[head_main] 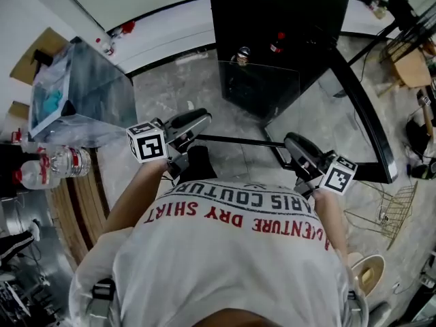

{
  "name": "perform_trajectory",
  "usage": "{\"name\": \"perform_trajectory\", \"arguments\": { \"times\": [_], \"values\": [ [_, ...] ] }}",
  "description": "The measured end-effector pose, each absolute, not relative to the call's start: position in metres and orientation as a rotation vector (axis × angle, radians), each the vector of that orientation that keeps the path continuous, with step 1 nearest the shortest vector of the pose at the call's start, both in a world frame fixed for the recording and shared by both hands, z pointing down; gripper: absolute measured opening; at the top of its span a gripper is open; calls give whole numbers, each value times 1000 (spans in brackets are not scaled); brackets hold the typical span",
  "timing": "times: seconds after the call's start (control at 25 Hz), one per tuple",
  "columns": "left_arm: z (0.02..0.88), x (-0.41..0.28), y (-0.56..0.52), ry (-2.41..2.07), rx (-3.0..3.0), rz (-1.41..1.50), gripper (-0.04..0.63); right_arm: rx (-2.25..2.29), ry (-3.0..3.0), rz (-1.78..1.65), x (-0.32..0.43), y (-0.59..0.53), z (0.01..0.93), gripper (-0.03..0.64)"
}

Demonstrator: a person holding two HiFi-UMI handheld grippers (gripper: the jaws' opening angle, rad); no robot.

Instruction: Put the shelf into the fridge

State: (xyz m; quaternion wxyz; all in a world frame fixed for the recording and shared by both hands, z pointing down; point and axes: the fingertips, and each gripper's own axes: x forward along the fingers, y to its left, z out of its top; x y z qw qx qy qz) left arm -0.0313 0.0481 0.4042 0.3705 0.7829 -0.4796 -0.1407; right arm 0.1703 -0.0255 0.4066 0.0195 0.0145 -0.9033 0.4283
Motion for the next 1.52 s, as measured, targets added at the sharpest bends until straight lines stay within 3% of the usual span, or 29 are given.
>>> {"name": "perform_trajectory", "arguments": {
  "times": [0.44, 1.52],
  "values": [
    [411, -95, -29, -1023, 2055, -302, 132, 320, -2818, 1391, 115, -67, 408, 95],
    [433, -110, -130, -717, 2106, -156, 135, 858, -2791, 1463, 104, -112, 421, 98]
  ]
}}
